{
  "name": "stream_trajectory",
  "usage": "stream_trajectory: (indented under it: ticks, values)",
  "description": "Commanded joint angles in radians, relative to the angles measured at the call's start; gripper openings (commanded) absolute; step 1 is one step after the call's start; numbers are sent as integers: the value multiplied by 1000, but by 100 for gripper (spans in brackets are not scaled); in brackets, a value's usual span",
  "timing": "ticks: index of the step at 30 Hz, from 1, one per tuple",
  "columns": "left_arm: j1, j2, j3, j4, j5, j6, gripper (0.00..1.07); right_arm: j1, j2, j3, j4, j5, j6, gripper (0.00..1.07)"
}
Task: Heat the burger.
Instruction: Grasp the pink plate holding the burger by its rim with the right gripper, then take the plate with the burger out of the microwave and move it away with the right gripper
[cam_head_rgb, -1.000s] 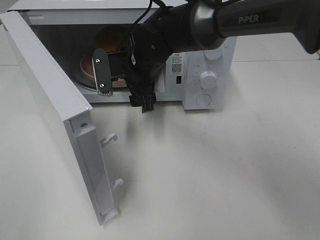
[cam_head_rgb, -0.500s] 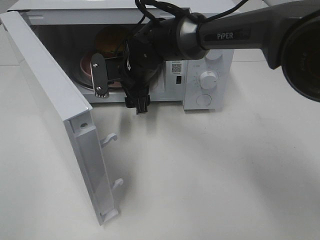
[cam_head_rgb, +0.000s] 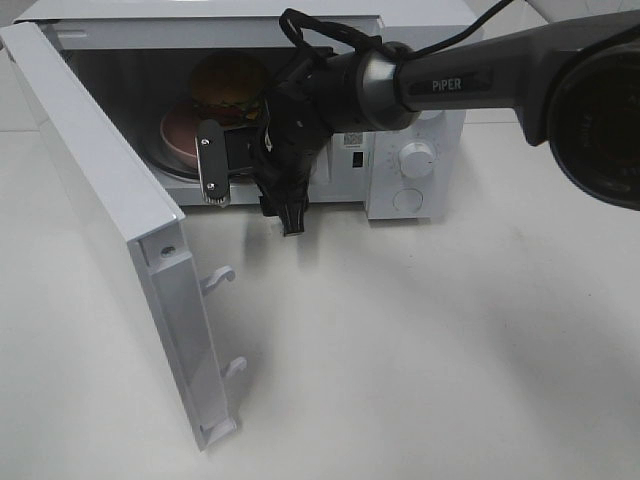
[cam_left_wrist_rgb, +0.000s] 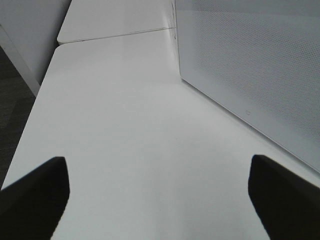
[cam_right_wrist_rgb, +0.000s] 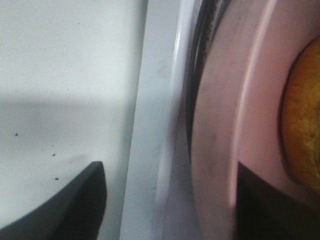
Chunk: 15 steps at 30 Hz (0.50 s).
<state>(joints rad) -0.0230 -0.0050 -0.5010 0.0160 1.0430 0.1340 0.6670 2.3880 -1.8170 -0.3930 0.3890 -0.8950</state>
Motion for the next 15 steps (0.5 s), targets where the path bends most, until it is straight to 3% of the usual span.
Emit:
stream_trajectory:
  ticks: [1,3,4,5,6,10,15]
  values:
    - [2,-18,3,2,-3,-12,89,-2,1,-9,-2,0,-1,52]
    - [2,-18,3,2,-3,-12,89,1,-3,-9,2,15,-1,28]
    - [2,-18,3,2,-3,-12,89,1,-3,-9,2,15,-1,28]
    - [2,-18,3,2,-3,-12,89,1,-8,-9,3,28,-1,18]
    - [2,-18,3,2,-3,-12,89,1,-8,-9,3,28,-1,18]
    - [2,-18,3,2,-3,-12,89,12,-25,-9,9,48,-1,1]
    - [2,-18,3,2,-3,-12,89,29,-37,-9,24,86,-33,0]
